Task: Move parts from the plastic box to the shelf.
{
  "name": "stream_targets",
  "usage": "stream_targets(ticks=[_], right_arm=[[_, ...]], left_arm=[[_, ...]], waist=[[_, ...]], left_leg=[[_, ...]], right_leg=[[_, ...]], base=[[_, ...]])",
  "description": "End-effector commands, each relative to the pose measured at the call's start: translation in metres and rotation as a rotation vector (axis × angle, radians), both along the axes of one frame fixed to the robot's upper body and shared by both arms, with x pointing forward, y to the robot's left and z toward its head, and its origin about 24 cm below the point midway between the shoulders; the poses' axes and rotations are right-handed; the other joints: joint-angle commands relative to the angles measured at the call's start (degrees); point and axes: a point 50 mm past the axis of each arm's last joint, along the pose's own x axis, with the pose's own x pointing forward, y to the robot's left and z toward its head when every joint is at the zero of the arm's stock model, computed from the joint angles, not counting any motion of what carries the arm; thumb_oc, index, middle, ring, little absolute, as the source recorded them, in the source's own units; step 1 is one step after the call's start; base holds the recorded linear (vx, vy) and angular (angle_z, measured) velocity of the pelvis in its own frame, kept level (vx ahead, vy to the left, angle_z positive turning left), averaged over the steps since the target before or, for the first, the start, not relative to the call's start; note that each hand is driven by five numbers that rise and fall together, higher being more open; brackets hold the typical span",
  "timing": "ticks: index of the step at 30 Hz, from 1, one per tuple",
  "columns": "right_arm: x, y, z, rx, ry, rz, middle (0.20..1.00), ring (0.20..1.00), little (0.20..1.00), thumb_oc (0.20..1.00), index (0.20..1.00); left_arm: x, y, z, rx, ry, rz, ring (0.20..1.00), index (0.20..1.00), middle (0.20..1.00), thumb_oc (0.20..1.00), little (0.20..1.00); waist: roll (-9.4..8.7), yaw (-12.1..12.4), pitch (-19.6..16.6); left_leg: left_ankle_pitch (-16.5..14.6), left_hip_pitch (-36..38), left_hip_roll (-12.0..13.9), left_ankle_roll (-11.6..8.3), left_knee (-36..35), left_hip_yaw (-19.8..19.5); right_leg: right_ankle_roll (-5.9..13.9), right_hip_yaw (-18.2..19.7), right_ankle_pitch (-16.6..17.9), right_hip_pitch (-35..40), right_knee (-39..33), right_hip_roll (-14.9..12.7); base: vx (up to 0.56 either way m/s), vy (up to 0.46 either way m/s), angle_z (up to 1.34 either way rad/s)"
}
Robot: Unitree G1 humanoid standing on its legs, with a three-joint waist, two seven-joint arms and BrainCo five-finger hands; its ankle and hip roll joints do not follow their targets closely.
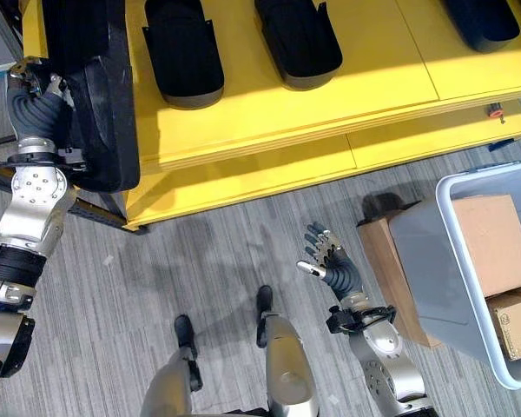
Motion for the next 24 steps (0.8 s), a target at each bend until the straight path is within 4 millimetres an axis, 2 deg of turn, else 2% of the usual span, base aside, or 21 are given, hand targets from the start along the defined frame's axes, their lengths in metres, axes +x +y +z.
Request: stream_targets(ticks=[1,10,11,12,15,16,17,24], right_arm=[[-0.005,-0.001,0.005,0.018,-0.031,0.019,1.000,1.000,1.000,1.000,1.000],[-0.005,-0.001,0.002,0.022,-0.008,0.021,1.000,1.000,1.000,1.000,1.000],[-0.004,-0.001,0.002,0.019,-0.007,0.021,1.000,1.000,1.000,1.000,1.000],[-0.005,0.000,0.002,0.020,-0.004,0.022,1.000,1.000,1.000,1.000,1.000],[-0.005,0.001,0.002,0.026,0.001,0.024,1.000,1.000,1.000,1.000,1.000],[-0.004,0.001,0.002,0.025,0.001,0.023,1.000,1.000,1.000,1.000,1.000],[-0.004,0.001,0.001,0.022,0.005,0.021,1.000,1.000,1.000,1.000,1.000],[-0.002,-0.001,0.004,0.021,-0.004,0.017,1.000,1.000,1.000,1.000,1.000]], left_arm=[[-0.005,0.010,0.041,-0.075,-0.148,-0.031,0.200,0.200,0.200,0.200,0.200],[0.007,0.028,0.045,-0.258,-0.114,-0.037,0.200,0.200,0.200,0.200,0.200],[0.009,0.032,0.043,-0.320,-0.111,-0.044,0.200,0.200,0.200,0.200,0.200],[0.010,0.034,0.040,-0.361,-0.112,-0.050,0.200,0.200,0.200,0.200,0.200],[0.011,0.037,0.036,-0.440,-0.116,-0.062,0.200,0.200,0.200,0.200,0.200],[0.012,0.038,0.036,-0.455,-0.112,-0.062,0.200,0.200,0.200,0.200,0.200],[0.013,0.038,0.036,-0.463,-0.110,-0.063,0.200,0.200,0.200,0.200,0.200],[0.015,0.045,0.044,-0.472,-0.102,-0.039,0.200,0.200,0.200,0.200,0.200]], waist=[[0.00,-0.6,-1.2],[-0.68,-0.9,-1.0],[-0.85,-0.9,-1.1],[-0.43,-0.8,-1.2],[-0.60,-0.6,-1.3],[-1.06,-0.7,-1.3],[-0.70,-0.6,-1.5],[-1.01,-0.8,-1.9]], left_leg=[[-7.7,2.6,2.6,-0.62,8.8,-1.9],[-8.8,-1.0,2.4,-0.58,12.5,-2.8],[-9.1,-1.6,2.4,-0.56,13.2,-2.9],[-10.5,-1.0,2.8,-0.68,13.4,-3.1],[-10.8,-1.5,2.9,-0.63,14.1,-3.2],[-9.6,-2.3,2.5,-0.53,14.4,-3.1],[-11.0,-1.7,2.9,-0.66,14.4,-3.3],[-11.6,-2.1,3.2,-0.60,15.2,-3.4]], right_leg=[[9.67,2.9,5.7,-1.2,-1.5,-7.0],[9.56,3.1,5.9,-2.2,-1.3,-7.2],[9.59,3.2,6.0,-2.5,-1.2,-7.1],[10.19,3.2,4.6,-2.1,-0.6,-6.8],[10.18,3.2,4.5,-2.2,-0.5,-6.8],[9.58,3.2,5.8,-2.6,-1.1,-7.0],[10.16,3.2,4.5,-2.1,-0.6,-6.7],[10.13,3.3,4.3,-2.1,-0.6,-6.3]], base=[[-0.03,0.015,0.06],[0.00,0.001,0.01],[0.07,0.021,0.02],[0.07,0.028,0.01],[0.00,0.006,0.00],[0.00,0.000,0.00],[0.00,0.000,0.00],[0.01,0.003,0.00]])
